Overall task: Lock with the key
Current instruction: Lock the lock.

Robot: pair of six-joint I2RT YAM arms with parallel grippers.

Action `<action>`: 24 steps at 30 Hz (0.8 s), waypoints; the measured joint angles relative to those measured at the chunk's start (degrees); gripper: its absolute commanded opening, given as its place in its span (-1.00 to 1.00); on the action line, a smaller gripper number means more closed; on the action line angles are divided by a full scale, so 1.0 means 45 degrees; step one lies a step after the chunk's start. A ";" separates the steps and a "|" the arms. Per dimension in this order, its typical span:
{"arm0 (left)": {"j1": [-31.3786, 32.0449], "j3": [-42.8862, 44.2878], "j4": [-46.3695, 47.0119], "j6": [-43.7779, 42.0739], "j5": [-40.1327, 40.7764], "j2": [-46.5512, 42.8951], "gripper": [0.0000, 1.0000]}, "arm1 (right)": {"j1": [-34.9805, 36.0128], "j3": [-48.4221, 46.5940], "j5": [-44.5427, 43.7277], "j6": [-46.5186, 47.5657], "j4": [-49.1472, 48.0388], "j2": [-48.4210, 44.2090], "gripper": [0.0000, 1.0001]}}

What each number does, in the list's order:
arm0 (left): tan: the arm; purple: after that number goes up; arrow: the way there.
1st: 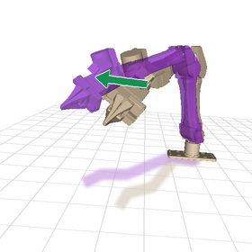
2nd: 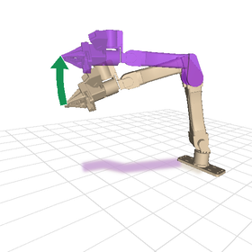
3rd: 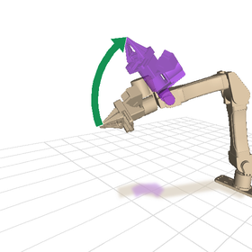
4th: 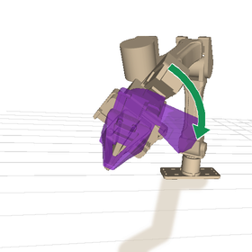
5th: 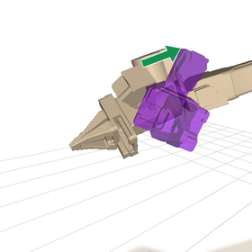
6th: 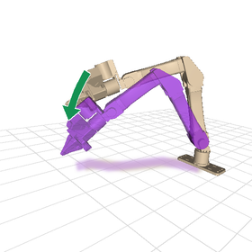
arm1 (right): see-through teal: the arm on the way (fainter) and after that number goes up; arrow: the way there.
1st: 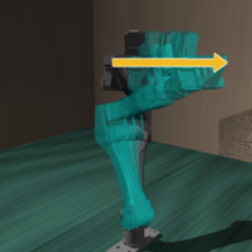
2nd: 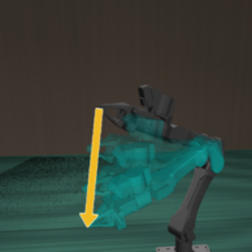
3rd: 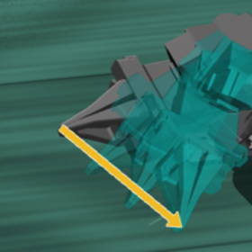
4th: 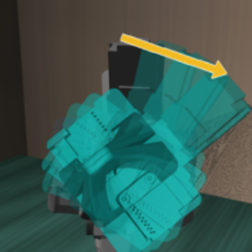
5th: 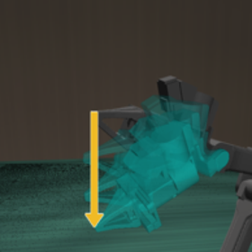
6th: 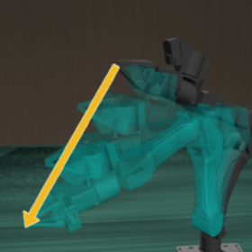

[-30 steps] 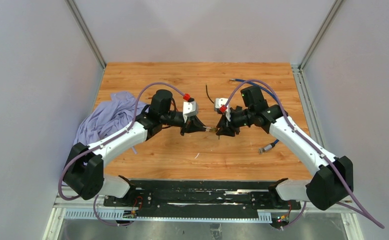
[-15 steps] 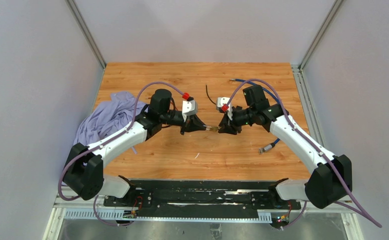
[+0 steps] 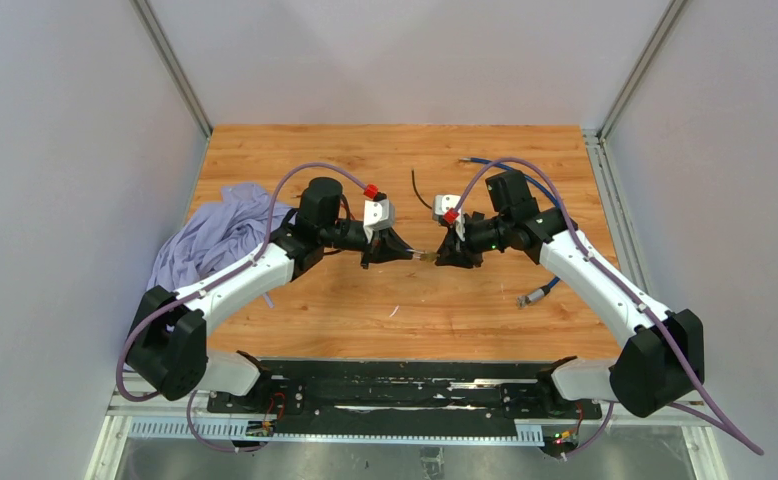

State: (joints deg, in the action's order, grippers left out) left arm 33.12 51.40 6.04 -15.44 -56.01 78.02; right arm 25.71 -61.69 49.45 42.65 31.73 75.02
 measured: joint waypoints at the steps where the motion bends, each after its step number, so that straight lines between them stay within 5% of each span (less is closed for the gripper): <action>1: -0.0005 0.0000 0.0019 0.0010 -0.0015 0.0000 -0.99 | 0.0000 0.0000 0.0044 -0.0005 0.0000 0.0000 -0.60; 10: -0.0005 -0.0005 0.0092 0.0019 -0.0078 0.0000 -0.99 | 0.0000 0.0000 0.0233 -0.0097 0.0019 0.0000 -0.98; 24: -0.0330 -0.0019 0.0107 -0.0097 -0.0010 0.0000 -0.99 | -0.0151 0.0000 -0.0777 -0.0019 -0.0049 -0.0058 -0.99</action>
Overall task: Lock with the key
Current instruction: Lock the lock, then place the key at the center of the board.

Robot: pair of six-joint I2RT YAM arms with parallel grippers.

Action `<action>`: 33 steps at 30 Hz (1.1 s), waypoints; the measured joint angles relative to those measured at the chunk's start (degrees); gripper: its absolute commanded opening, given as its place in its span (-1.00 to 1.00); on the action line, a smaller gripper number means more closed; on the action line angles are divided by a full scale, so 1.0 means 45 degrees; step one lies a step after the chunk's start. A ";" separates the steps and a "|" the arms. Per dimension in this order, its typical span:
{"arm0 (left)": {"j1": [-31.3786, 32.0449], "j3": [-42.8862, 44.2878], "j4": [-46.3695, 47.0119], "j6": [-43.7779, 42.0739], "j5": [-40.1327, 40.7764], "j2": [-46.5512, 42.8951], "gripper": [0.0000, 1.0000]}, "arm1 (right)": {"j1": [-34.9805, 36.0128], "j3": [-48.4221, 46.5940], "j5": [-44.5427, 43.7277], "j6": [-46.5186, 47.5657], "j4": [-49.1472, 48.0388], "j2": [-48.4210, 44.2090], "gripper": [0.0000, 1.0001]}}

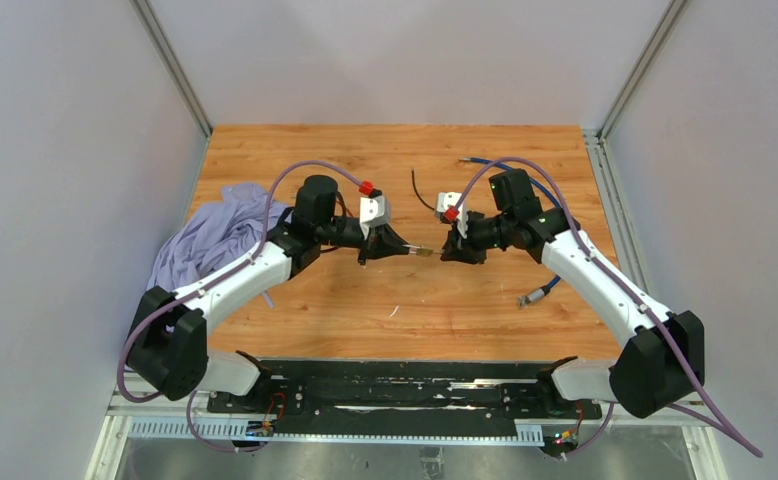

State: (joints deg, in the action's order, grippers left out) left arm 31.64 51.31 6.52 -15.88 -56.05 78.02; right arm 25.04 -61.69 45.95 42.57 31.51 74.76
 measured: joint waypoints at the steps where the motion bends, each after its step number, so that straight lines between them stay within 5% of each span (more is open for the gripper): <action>1: -0.0044 0.0000 0.0000 0.0000 0.0005 -0.0005 -0.99 | -0.0063 0.0000 -0.0102 0.0024 0.0005 0.0000 -0.99; 20: -0.0505 0.0010 -0.0461 -0.0563 0.0257 -0.0165 -0.99 | -0.0189 0.0005 -0.0510 -0.0092 -0.0010 -0.0049 -0.99; 33: -0.1375 0.0369 -0.3813 -0.2739 0.4002 -0.0364 -0.99 | 0.0903 0.0549 -0.1535 -0.1846 -0.1768 0.0155 -0.99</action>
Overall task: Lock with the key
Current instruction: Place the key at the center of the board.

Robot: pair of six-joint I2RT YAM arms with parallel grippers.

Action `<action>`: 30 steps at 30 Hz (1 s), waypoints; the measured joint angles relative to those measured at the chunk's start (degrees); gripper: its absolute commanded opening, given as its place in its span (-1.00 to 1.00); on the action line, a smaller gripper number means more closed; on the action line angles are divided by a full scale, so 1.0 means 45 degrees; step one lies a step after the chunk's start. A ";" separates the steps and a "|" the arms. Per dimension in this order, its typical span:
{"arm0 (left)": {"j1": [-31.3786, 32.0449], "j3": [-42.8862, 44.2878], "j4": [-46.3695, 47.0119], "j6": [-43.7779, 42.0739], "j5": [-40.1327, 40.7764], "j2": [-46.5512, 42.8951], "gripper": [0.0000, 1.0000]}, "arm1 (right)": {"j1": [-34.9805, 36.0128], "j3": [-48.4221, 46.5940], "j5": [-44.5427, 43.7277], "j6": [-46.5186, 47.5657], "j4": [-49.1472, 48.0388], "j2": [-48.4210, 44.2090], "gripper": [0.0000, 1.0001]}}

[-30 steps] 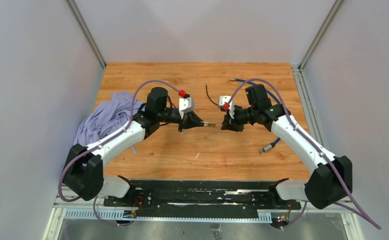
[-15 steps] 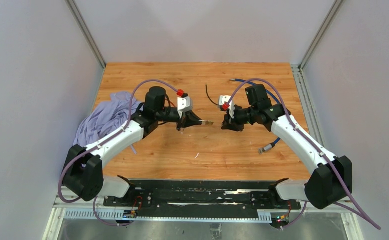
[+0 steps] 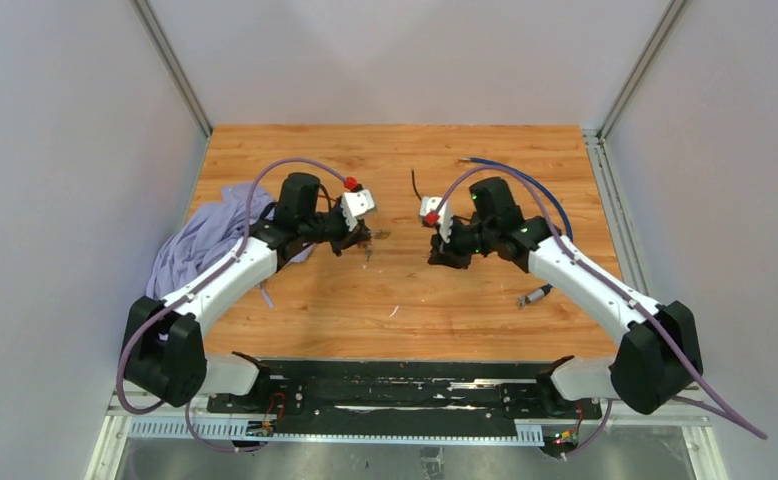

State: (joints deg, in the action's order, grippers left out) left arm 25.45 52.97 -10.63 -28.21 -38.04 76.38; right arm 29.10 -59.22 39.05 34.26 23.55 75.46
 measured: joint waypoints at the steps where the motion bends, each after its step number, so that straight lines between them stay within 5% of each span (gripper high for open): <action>1: -0.0282 -0.0092 0.0005 0.0107 0.0291 -0.0087 -0.99 | 0.0379 0.0151 -0.0223 -0.0131 -0.0185 0.0097 -0.99; 8: -0.2467 -0.0204 0.0432 0.1477 0.1355 -0.0466 -0.99 | 0.2934 0.0685 -0.1384 -0.0763 -0.0986 0.1792 -0.99; 30: -0.3463 -0.0189 0.0763 0.3638 0.2671 -0.1103 -0.99 | 0.5984 -0.3303 -0.3152 -0.2142 -0.0622 0.6766 -0.99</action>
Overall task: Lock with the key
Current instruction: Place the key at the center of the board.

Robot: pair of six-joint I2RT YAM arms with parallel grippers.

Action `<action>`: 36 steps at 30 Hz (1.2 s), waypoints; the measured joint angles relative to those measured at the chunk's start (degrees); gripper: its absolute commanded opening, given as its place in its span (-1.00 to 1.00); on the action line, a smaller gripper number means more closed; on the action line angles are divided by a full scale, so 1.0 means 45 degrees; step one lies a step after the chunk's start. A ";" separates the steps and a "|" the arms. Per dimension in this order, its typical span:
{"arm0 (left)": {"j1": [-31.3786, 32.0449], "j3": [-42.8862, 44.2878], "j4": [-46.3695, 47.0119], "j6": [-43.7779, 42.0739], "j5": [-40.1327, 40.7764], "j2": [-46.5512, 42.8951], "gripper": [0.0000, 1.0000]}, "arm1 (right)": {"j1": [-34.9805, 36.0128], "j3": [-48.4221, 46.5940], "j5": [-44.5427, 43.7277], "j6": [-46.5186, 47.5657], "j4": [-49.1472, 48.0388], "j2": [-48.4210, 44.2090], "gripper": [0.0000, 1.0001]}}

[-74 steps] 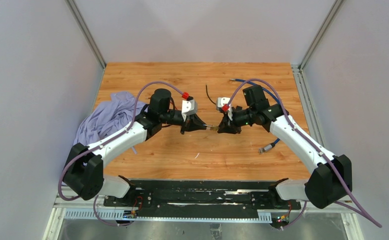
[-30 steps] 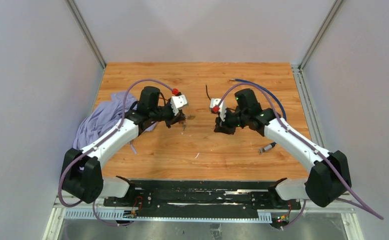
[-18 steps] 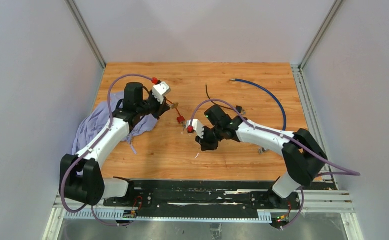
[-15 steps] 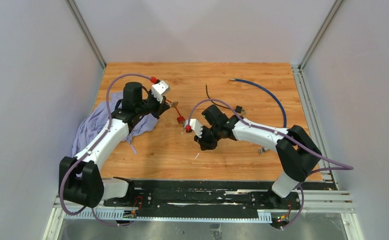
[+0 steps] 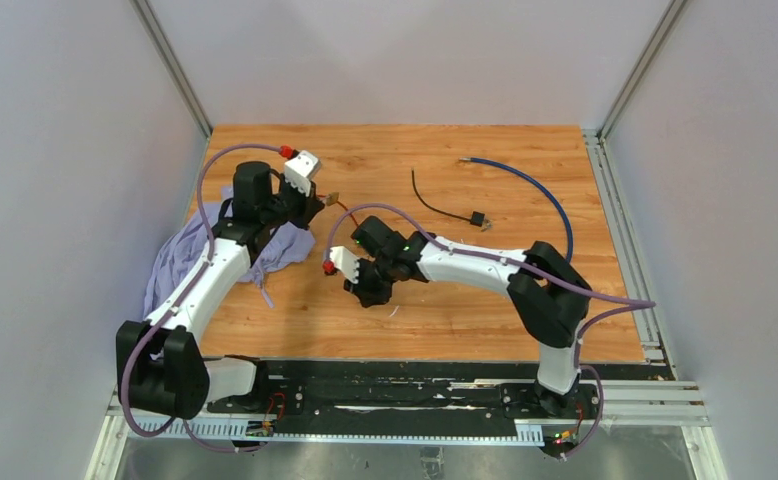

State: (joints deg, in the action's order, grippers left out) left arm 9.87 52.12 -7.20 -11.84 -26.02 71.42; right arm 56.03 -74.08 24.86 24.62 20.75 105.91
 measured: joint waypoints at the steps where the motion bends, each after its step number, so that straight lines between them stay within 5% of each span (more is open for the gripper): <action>1: -0.0097 0.0015 -0.0010 0.0078 0.0078 0.0000 -0.99 | 0.0112 -0.0311 0.0000 -0.0112 0.0034 0.0287 -0.99; 14: -0.0865 0.0345 -0.0291 0.0374 0.0209 0.0078 -0.95 | 0.0850 -0.2671 0.0000 -0.1248 0.0117 0.2851 -0.85; 24: -0.0894 0.0345 -0.0617 0.0151 -0.0321 0.0078 -0.91 | 0.0923 -0.2856 -0.0355 -0.1195 0.0432 0.2968 0.08; 36: -0.0903 0.0350 -0.3113 -0.2375 -0.2696 0.0845 -0.91 | -0.0126 -0.1705 -0.0379 -0.0306 0.1078 -0.0568 0.12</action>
State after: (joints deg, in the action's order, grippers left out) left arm 5.80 53.69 -21.21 -22.52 -38.15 75.22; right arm 55.46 -81.76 23.16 23.24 25.61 103.35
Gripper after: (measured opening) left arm 0.051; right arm 0.560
